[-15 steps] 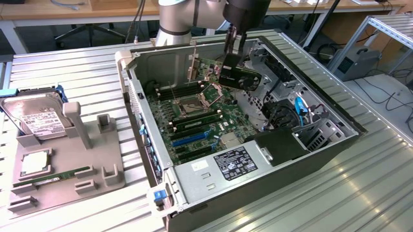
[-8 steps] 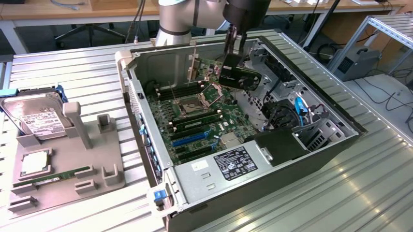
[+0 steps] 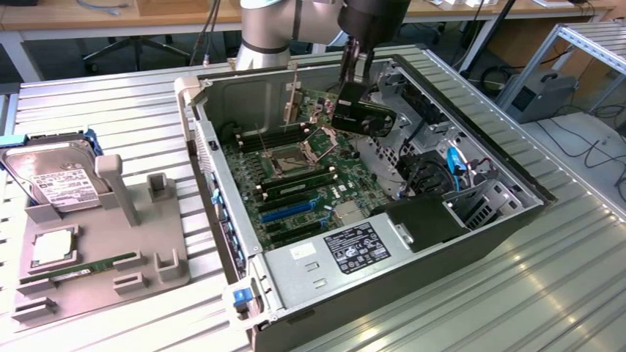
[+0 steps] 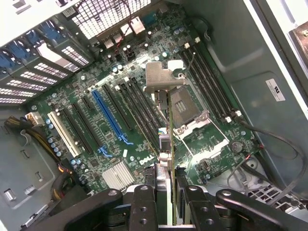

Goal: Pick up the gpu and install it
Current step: 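Insert the gpu into the slot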

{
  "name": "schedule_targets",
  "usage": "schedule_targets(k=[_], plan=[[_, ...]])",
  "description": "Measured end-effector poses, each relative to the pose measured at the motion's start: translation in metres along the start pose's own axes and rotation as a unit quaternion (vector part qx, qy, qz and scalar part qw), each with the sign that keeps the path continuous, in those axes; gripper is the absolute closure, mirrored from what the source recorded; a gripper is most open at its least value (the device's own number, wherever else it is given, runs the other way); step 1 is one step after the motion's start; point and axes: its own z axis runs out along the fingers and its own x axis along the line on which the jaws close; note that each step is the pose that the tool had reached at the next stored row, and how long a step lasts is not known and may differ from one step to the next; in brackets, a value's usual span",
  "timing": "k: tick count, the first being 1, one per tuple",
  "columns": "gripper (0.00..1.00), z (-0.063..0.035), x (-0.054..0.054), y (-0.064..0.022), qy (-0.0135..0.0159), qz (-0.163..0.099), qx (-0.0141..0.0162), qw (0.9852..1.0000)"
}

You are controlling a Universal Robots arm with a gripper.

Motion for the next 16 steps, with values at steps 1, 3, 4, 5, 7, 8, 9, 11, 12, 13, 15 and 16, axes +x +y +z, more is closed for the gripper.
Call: schedule_targets(k=[1,3,4,5,7,8,9,11,12,13,15,16], plan=[[0.73,0.0,0.0,0.0,0.0,-0.001,0.0,1.0],[0.73,0.0,0.0,0.0,0.0001,-0.003,-0.0001,1.0],[0.73,0.0,0.0,0.0,0.0001,-0.003,-0.0001,1.0],[0.73,0.0,0.0,0.0,0.0001,-0.004,-0.0001,1.0],[0.73,0.0,0.0,0.0,0.0001,-0.006,-0.0002,1.0],[0.73,0.0,0.0,0.0,0.0002,-0.007,-0.0002,1.0],[0.73,0.0,0.0,0.0,0.0002,-0.009,-0.0002,1.0],[0.73,0.0,0.0,0.0,0.0003,-0.011,-0.0003,0.9999],[0.73,0.0,0.0,0.0,0.0004,-0.012,-0.0003,0.9999],[0.73,0.0,0.0,0.0,0.0004,-0.013,-0.0003,0.9999],[0.73,0.0,0.0,0.0,0.0005,-0.015,-0.0004,0.9999],[0.73,0.0,0.0,0.0,0.0005,-0.016,-0.0004,0.9999]])
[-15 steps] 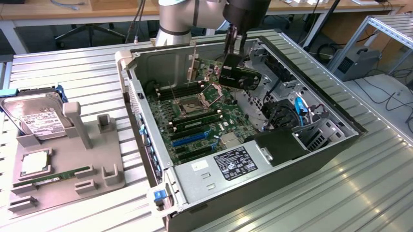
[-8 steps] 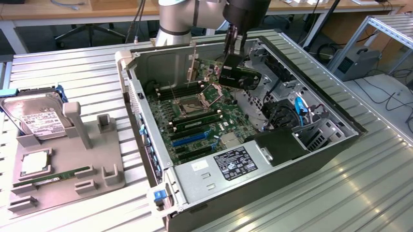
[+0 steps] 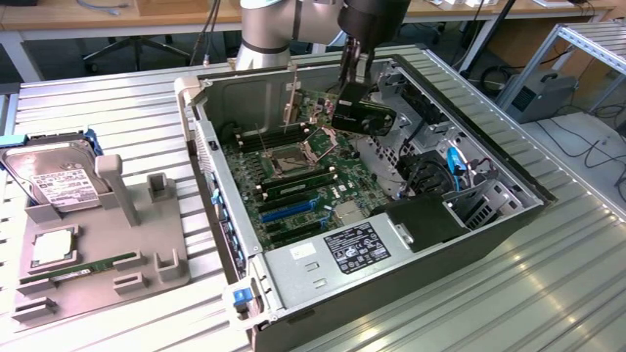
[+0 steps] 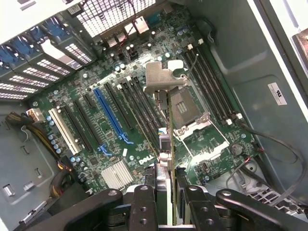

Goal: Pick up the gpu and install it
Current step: 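Insert the gpu into the slot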

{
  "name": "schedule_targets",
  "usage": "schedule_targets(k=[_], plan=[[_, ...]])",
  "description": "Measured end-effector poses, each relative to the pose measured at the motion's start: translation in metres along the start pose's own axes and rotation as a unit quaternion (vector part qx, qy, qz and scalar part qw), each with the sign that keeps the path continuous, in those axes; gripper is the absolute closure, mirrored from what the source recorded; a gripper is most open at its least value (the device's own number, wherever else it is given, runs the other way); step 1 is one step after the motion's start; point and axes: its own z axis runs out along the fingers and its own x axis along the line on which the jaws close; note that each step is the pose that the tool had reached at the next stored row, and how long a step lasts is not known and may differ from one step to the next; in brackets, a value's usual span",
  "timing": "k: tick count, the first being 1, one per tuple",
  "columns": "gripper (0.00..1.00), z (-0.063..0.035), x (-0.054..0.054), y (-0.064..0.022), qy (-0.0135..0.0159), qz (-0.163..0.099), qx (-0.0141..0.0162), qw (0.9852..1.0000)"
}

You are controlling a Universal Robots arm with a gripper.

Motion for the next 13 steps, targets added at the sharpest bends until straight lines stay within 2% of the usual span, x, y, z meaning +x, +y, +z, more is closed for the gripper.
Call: schedule_targets(k=[13], plan=[[0.73,0.0,0.0,0.0,0.0004,-0.018,-0.0005,0.9998]])
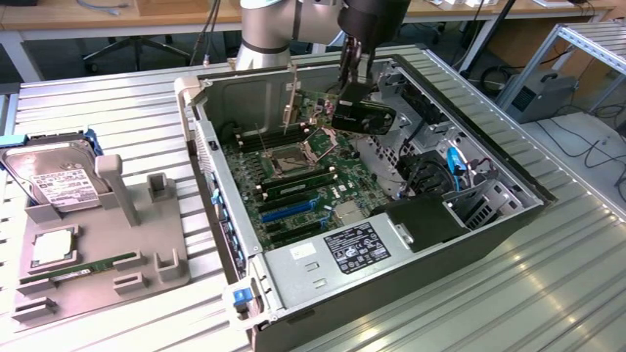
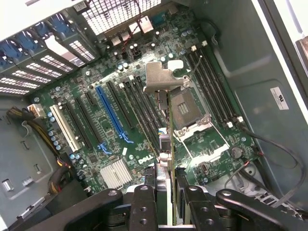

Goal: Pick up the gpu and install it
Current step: 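Insert the gpu into the slot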

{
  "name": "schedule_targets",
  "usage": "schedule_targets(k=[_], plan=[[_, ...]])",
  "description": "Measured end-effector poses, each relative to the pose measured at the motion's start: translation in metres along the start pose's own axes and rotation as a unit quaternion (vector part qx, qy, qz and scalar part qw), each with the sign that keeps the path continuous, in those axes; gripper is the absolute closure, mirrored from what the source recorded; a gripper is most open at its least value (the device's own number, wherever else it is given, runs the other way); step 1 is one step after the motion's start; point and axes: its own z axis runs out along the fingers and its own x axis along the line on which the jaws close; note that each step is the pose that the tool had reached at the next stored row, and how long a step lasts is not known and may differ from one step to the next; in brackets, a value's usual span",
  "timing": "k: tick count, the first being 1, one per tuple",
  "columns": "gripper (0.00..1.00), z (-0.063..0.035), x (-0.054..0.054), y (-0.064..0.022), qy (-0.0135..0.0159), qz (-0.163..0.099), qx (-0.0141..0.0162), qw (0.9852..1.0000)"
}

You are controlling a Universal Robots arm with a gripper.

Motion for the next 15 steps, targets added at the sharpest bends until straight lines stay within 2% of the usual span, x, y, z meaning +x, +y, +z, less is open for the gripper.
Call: schedule_targets(k=[15], plan=[[0.73,0.0,0.0,0.0,0.0005,-0.018,-0.0005,0.9998]])
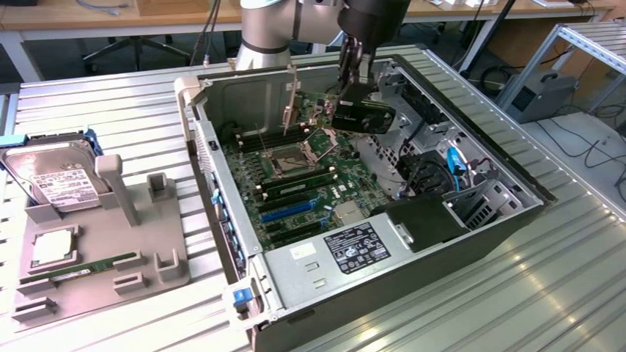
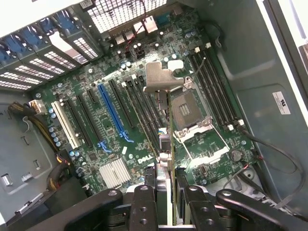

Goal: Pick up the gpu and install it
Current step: 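Insert the gpu into the slot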

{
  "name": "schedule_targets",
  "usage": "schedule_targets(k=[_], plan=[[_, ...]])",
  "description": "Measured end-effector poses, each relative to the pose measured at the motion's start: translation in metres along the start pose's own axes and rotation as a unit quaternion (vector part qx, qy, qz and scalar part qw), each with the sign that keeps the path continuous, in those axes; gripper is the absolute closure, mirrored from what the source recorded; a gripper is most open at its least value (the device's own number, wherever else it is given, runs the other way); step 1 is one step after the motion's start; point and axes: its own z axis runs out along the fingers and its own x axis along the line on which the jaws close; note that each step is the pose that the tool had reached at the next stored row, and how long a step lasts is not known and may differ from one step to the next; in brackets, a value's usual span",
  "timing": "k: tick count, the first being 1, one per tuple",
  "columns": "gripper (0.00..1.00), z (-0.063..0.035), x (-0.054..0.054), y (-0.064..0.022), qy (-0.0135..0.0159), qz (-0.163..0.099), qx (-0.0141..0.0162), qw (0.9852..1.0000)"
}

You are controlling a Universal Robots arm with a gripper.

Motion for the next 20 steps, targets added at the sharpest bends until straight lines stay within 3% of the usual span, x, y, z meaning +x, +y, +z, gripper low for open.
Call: schedule_targets(k=[20], plan=[[0.73,0.0,0.0,0.0,0.0006,-0.022,-0.0006,0.9998]])
